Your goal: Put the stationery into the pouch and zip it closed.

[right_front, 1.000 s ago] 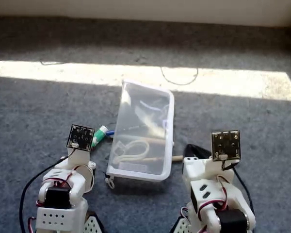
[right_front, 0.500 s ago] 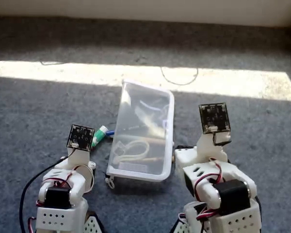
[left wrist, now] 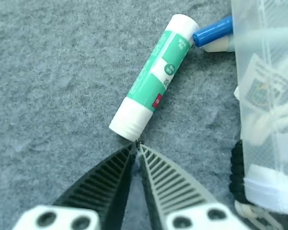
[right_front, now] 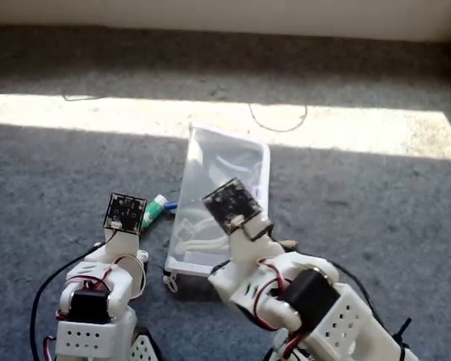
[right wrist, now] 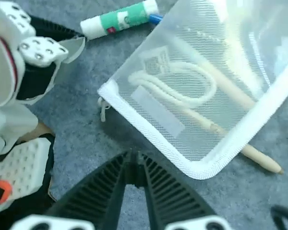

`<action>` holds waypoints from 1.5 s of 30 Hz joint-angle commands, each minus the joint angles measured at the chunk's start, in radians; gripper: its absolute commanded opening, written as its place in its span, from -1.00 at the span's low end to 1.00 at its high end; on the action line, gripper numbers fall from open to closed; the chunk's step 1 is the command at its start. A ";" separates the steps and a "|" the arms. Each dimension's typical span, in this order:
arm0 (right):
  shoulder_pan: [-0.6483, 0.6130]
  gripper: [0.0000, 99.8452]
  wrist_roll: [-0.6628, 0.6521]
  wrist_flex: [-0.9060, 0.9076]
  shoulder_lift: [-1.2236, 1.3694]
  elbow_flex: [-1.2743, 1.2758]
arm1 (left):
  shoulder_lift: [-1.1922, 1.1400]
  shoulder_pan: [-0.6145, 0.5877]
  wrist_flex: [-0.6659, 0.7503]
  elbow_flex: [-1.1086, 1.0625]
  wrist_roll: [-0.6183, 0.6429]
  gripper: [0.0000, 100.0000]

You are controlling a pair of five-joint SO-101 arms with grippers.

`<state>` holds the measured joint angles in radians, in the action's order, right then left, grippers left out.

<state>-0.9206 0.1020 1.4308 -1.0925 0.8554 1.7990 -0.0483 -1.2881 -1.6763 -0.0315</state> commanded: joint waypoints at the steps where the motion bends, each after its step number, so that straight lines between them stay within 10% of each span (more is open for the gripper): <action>1: -0.050 -0.84 -0.117 -0.058 0.077 -0.064 | 0.002 -0.012 -0.003 -0.019 0.005 -0.98; 10: -0.101 -0.40 -0.150 -0.076 0.165 -0.064 | 0.002 -0.012 -0.003 -0.019 0.005 -0.98; 18: -0.157 -0.40 -0.439 -0.077 0.171 -0.061 | 0.002 -0.012 -0.003 -0.019 0.005 -0.98; 45: 0.054 -0.40 -0.629 -0.605 0.173 0.387 | 0.002 -0.012 -0.003 -0.019 0.005 -0.98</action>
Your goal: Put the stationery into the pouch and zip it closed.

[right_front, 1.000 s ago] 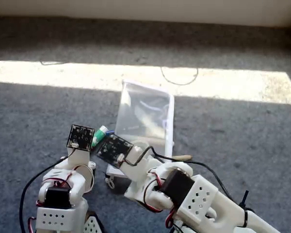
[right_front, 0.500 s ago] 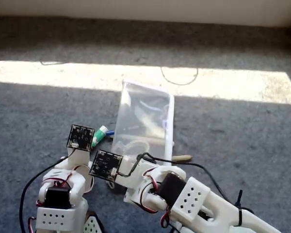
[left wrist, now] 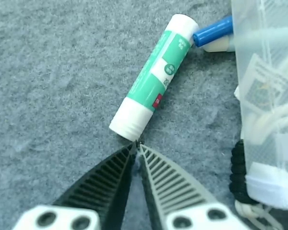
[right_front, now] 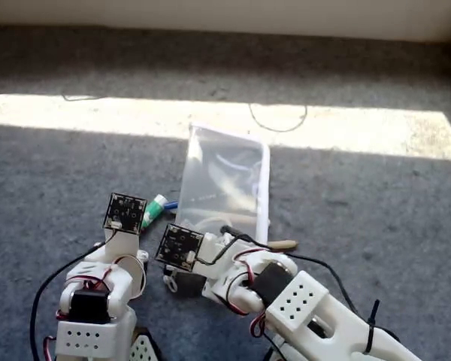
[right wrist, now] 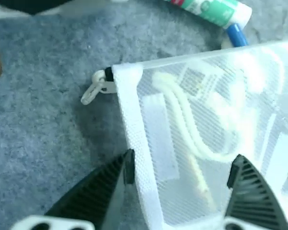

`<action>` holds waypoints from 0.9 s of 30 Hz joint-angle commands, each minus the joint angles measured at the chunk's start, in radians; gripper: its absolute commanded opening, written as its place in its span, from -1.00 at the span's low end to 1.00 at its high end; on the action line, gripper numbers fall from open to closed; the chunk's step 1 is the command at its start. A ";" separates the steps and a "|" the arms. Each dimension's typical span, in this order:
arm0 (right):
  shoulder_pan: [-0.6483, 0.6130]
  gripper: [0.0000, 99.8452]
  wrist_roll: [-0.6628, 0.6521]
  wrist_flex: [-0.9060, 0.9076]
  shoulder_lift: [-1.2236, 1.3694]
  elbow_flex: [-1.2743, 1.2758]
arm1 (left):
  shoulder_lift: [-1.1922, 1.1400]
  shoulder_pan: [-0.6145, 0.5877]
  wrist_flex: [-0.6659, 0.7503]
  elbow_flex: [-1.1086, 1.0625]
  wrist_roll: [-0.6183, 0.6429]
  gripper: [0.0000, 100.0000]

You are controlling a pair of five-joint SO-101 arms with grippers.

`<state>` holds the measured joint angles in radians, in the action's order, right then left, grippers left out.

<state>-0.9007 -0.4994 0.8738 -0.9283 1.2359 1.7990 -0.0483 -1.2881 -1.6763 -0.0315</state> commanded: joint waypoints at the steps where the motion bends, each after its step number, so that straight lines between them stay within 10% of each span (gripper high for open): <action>1: 0.036 -0.40 -0.026 -0.054 0.008 0.012 | 0.002 -0.012 -0.003 -0.019 0.005 -0.98; 27: 0.234 -0.40 -0.028 -0.412 0.012 0.019 | 0.002 -0.012 -0.003 -0.019 0.005 -0.98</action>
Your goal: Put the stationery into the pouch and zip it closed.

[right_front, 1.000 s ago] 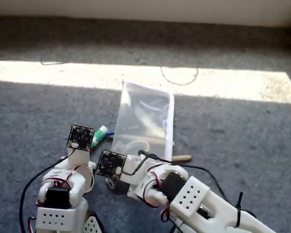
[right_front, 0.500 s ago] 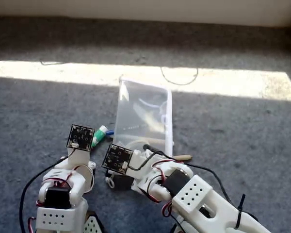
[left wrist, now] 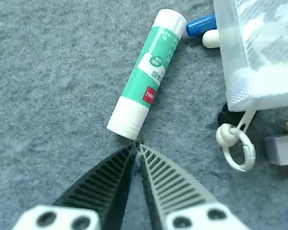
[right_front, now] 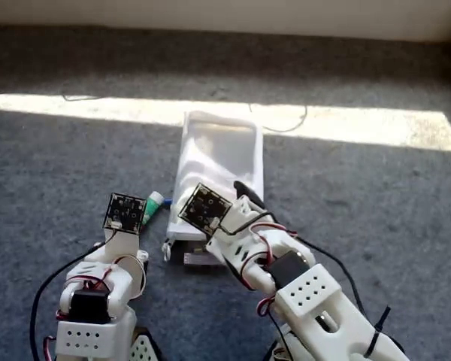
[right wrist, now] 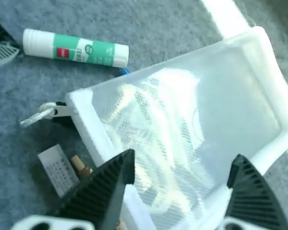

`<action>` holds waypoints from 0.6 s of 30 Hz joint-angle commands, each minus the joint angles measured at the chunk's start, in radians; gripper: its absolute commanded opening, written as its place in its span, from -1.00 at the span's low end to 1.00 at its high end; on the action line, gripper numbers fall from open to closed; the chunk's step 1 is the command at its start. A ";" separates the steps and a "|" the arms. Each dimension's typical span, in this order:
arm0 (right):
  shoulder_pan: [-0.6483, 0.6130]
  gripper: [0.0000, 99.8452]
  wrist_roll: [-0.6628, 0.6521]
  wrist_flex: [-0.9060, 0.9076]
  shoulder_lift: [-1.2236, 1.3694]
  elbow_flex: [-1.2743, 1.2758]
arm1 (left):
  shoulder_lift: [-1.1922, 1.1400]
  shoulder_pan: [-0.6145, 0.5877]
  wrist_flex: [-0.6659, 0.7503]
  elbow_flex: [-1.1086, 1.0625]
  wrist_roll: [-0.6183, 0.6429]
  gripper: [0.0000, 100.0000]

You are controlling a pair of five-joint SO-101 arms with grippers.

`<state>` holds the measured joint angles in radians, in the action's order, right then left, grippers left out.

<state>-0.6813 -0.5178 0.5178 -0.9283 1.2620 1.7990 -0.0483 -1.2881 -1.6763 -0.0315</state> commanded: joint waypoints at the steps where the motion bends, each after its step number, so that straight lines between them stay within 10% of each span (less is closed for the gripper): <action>1: 0.015 -0.40 -0.009 -0.068 0.012 -0.007 | 0.002 -0.012 -0.003 -0.019 0.005 -0.98; 13: -0.024 -0.42 -0.002 0.171 0.067 -0.077 | 0.002 -0.012 -0.003 -0.019 0.005 -0.98; 18: -0.079 -0.84 0.021 0.355 0.067 -0.208 | 0.002 -0.012 -0.003 -0.019 0.005 -0.98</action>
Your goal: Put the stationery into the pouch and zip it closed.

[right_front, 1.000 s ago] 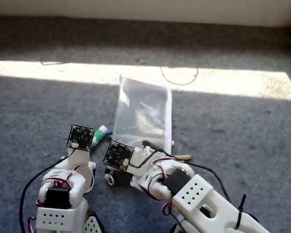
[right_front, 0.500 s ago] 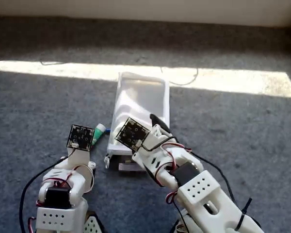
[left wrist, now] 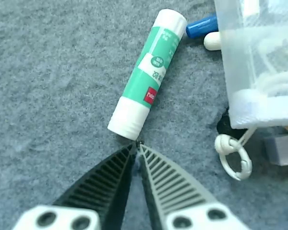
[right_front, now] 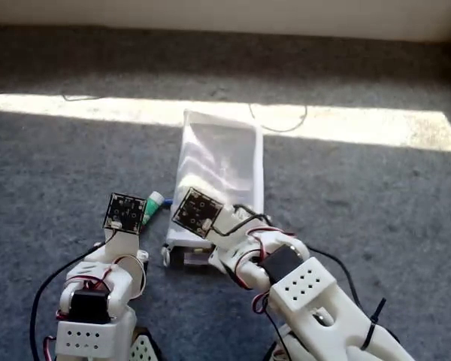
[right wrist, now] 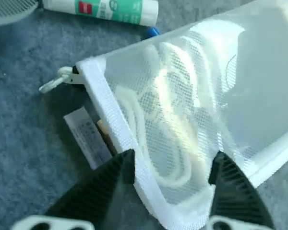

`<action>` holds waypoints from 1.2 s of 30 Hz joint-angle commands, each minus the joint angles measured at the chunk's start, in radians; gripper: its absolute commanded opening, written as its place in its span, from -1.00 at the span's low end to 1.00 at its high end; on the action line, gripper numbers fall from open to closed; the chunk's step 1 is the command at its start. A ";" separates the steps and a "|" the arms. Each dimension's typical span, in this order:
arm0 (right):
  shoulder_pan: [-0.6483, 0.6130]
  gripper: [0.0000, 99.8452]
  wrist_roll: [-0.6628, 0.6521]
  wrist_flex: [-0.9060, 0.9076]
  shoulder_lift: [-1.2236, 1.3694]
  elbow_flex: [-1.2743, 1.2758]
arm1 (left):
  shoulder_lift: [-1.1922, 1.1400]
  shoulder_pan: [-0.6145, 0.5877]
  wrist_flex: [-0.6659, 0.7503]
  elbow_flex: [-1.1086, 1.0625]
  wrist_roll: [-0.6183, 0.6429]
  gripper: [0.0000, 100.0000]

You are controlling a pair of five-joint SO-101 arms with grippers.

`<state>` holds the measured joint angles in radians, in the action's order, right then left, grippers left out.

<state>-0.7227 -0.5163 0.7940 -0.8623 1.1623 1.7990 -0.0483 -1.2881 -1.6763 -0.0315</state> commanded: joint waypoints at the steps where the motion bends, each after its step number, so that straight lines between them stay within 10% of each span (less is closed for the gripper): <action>1: -0.044 -0.89 0.043 0.094 0.001 -0.125 | 0.002 -0.012 -0.003 -0.019 0.005 -0.98; 36: -0.110 -0.91 0.094 -0.010 0.015 0.002 | 0.002 -0.012 -0.003 -0.019 0.005 -0.98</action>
<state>-0.8239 -0.4319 0.8232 -0.8470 1.1684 1.7990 -0.0483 -1.2881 -1.6763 -0.0315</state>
